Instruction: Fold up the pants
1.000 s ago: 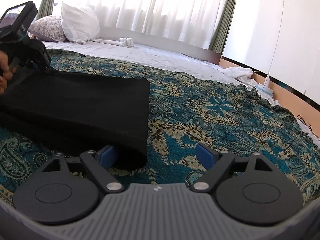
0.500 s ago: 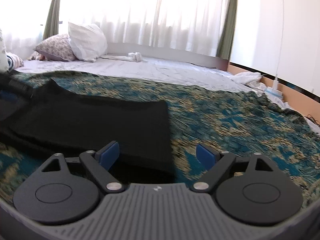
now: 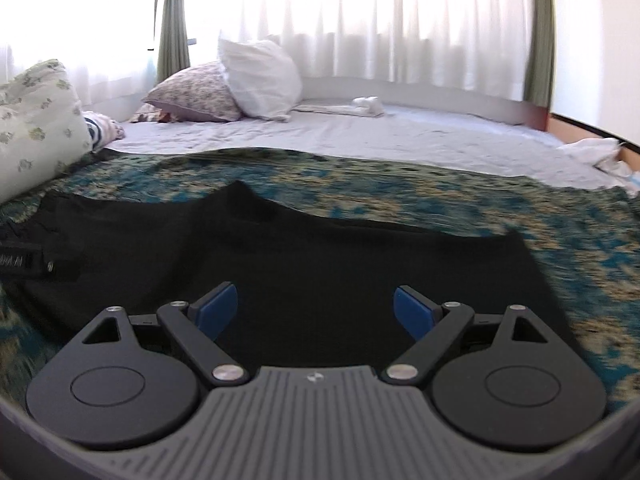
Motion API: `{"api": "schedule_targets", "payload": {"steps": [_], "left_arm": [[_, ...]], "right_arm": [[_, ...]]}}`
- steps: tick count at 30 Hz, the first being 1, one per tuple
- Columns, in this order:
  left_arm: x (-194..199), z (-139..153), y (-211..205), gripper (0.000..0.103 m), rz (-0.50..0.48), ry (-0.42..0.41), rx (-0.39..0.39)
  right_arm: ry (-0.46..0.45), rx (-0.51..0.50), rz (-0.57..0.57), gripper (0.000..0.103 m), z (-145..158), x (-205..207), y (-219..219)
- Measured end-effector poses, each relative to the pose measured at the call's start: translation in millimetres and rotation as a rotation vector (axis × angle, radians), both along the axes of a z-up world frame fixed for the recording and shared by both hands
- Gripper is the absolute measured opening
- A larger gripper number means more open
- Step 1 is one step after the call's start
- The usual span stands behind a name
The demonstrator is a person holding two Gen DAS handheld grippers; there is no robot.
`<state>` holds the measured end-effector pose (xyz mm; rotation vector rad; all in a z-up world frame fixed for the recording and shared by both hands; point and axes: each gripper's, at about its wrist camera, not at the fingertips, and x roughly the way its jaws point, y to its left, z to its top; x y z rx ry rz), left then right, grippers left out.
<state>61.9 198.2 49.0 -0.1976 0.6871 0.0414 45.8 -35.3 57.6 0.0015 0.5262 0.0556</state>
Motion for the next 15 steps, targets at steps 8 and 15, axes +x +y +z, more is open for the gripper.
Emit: {"api": "schedule_targets", "payload": {"steps": [8,15], "left_arm": [[-11,0,50,0.096,0.112,-0.027,-0.052],[0,-8,89,0.098,0.276,-0.04,-0.099]], "right_arm": [[0.018,-0.045,0.005,0.091,-22,24,53],[0.106,-0.048,0.007,0.091,-40,31,55]]}}
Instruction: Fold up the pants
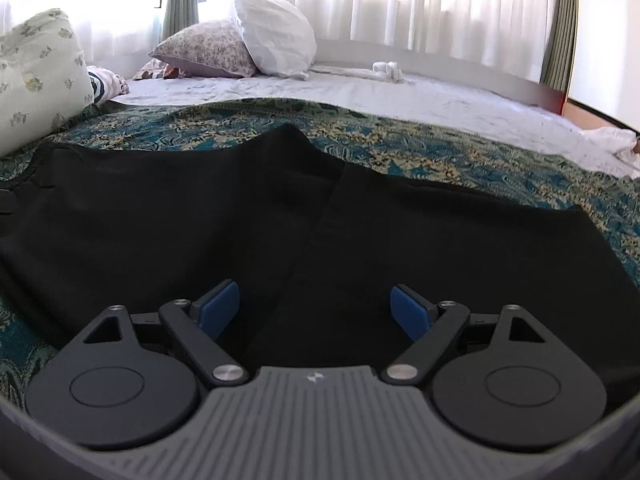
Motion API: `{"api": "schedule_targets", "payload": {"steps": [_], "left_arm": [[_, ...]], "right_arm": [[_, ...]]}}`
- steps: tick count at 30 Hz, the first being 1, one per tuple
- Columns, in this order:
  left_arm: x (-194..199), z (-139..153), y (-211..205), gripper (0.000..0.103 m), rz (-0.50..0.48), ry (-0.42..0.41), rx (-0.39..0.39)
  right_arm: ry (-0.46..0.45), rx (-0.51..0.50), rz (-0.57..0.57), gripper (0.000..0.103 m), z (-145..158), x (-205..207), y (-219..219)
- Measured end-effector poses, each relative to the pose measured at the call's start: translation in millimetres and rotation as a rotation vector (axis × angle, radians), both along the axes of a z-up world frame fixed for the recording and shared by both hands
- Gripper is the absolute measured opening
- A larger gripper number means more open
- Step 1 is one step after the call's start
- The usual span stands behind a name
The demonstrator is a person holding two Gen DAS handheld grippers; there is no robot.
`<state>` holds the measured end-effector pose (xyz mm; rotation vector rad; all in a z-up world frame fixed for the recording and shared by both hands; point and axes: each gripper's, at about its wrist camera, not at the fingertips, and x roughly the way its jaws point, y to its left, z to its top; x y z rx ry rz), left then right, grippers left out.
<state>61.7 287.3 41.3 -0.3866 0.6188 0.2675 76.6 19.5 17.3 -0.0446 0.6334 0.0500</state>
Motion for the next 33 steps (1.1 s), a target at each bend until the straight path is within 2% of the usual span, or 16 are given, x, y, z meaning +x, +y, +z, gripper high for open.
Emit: {"api": "schedule_targets", "payload": {"steps": [6,8,12,14,16,18,22,23,26,28,29,30,31,32,33], "left_arm": [[17,-14,20,0.1,0.099,0.016,-0.032],[23,-18,24,0.103,0.1,0.007,-0.03],[41,-22,26,0.102,0.103,0.023,-0.016],[48,-23,26,0.102,0.116,0.025,-0.033],[50,-22,25,0.093,0.114,0.017,-0.052],[50,-21,24,0.069,0.127,0.019,-0.049],[42,-20,28,0.042,0.177,0.01,-0.065],[39,-20,32,0.031,0.192,0.004,-0.085],[30,-20,45,0.022,0.202,-0.031,-0.187],[28,-19,47,0.022,0.205,-0.038,-0.218],[27,-20,48,0.026,0.208,-0.042,-0.228],[27,-21,48,0.038,0.217,-0.043,-0.243],[27,-24,49,0.044,0.216,-0.058,-0.276],[27,-26,49,0.06,0.211,-0.083,-0.3],[27,-27,48,0.069,0.203,-0.105,-0.318]], "right_arm": [[-0.006,-0.005,0.005,0.092,-3,-1,1],[-0.005,-0.004,0.007,0.092,-3,1,0],[-0.007,-0.001,0.01,0.092,-3,1,0],[-0.008,0.0,0.01,0.093,-3,1,0],[-0.008,0.004,0.011,0.093,-3,0,0],[-0.008,0.006,0.012,0.093,-3,0,-1],[0.0,0.02,0.017,0.093,-1,0,-3],[0.006,0.029,0.02,0.093,1,0,-5],[0.013,0.063,0.028,0.093,8,-4,-13],[0.002,0.082,0.028,0.093,13,-10,-22],[-0.002,0.085,0.025,0.093,15,-13,-27],[-0.008,0.087,0.022,0.093,17,-15,-32],[-0.016,0.086,0.017,0.093,19,-18,-38],[-0.025,0.083,0.011,0.093,22,-21,-42],[-0.035,0.078,0.004,0.093,24,-23,-48]]}}
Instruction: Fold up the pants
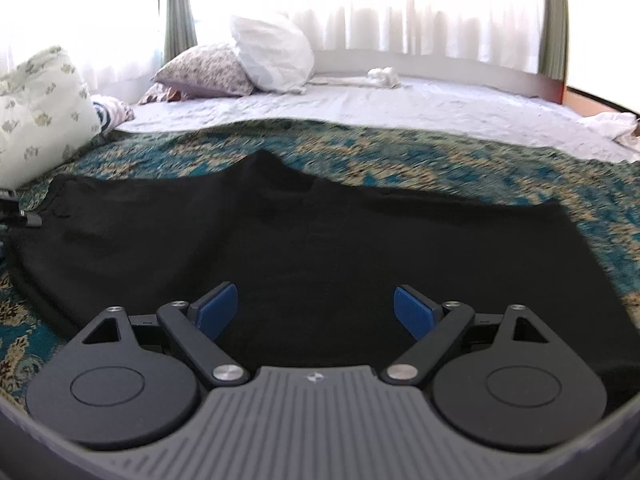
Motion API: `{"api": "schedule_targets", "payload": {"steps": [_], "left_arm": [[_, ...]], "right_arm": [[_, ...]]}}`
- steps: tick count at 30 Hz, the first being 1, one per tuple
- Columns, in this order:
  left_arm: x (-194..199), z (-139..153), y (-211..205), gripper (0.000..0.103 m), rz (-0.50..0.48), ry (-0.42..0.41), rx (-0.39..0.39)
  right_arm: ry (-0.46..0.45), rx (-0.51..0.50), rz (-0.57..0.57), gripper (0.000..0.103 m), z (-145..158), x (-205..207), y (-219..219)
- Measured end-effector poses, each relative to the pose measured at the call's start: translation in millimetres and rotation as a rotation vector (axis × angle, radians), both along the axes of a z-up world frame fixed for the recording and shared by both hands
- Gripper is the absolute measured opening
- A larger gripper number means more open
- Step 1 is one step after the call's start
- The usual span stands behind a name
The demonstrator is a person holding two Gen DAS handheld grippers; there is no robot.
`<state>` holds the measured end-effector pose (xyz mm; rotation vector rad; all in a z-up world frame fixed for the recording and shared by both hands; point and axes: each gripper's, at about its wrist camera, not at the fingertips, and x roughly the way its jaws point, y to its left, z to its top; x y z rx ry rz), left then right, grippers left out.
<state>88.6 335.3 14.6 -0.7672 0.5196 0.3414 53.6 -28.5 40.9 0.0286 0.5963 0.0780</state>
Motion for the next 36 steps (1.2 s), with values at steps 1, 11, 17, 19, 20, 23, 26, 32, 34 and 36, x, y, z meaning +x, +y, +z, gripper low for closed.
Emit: {"api": "schedule_targets", "payload": {"steps": [1,11,17,19,20,23,26,32,34,36], "left_arm": [[2,0,-2,0.073,-0.006,-0.008,-0.003],[14,12,-44,0.01,-0.033,0.082,0.265],[3,61,-92,0.008,-0.159,-0.053,0.397],[0,83,-123,0.008,-0.236,-0.115,0.432],[0,93,-140,0.008,-0.277,-0.141,0.463],[-6,118,-213,0.008,-0.461,-0.214,0.555],[-12,122,-294,0.008,-0.698,-0.218,0.653],[-6,58,-409,0.019,-1.082,-0.035,0.586],[-2,35,-424,0.025,-1.134,0.078,0.569],[-10,30,-424,0.04,-1.133,0.044,0.608]], "right_arm": [[-0.009,-0.005,-0.008,0.093,2,-2,-6],[0.003,-0.01,-0.075,0.093,-4,-7,-38],[-0.037,-0.009,-0.084,0.093,8,-16,-57],[-0.054,0.005,-0.103,0.093,14,-20,-69],[-0.062,0.016,-0.115,0.093,19,-22,-77],[-0.09,0.043,-0.158,0.093,30,-31,-103],[-0.112,0.051,-0.204,0.093,38,-45,-131],[-0.094,0.04,-0.276,0.093,33,-72,-179],[-0.068,0.046,-0.293,0.093,26,-77,-190],[-0.043,0.074,-0.294,0.093,18,-81,-199]]}}
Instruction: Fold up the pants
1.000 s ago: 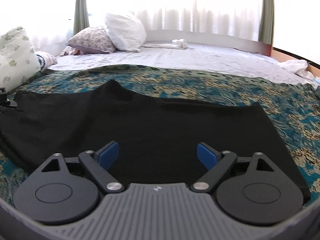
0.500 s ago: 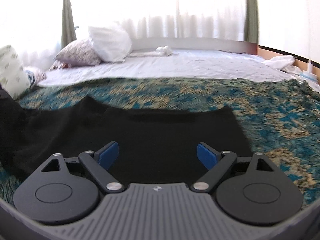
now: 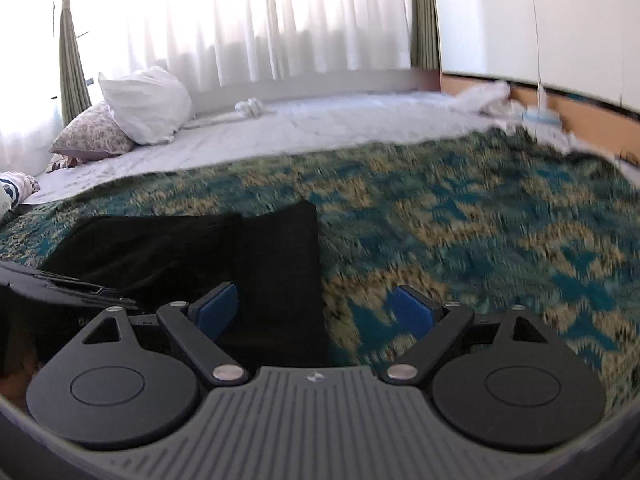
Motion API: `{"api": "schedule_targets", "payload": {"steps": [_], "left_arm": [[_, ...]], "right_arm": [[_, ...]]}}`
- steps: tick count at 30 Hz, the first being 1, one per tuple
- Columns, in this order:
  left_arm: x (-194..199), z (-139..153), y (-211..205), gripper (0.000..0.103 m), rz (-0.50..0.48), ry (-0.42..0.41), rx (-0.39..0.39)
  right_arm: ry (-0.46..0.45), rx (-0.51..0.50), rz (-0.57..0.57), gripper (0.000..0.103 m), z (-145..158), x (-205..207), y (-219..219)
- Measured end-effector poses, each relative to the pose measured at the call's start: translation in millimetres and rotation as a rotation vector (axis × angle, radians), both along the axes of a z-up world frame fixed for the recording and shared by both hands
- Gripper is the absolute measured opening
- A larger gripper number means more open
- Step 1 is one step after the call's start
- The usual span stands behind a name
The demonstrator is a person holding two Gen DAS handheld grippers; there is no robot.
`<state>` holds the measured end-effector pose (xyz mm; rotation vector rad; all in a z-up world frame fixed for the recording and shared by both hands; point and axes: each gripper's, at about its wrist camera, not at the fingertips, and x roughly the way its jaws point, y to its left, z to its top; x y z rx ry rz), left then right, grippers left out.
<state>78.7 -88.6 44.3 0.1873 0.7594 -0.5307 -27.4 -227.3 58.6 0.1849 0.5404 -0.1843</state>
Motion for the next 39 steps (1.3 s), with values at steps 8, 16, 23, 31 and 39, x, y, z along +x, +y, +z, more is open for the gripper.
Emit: {"api": "schedule_targets", "payload": {"steps": [8,16,23,31,39], "left_arm": [[-36,42,58,0.076,0.018,-0.078,-0.159],[-26,31,116,0.073,0.292,-0.167,-0.034],[-24,-10,137,0.073,0.341,-0.141,-0.061],[-24,-19,139,0.079,0.3,-0.151,-0.093],[-28,-19,136,0.079,0.298,-0.161,-0.095]], "right_arm": [[-0.021,0.13,0.047,0.093,-13,6,14],[0.008,0.189,0.082,0.096,-18,40,56],[0.074,0.229,0.031,0.096,-29,65,72],[0.069,0.344,-0.055,0.084,-30,73,62],[0.06,0.288,0.02,0.069,-31,79,79]]}}
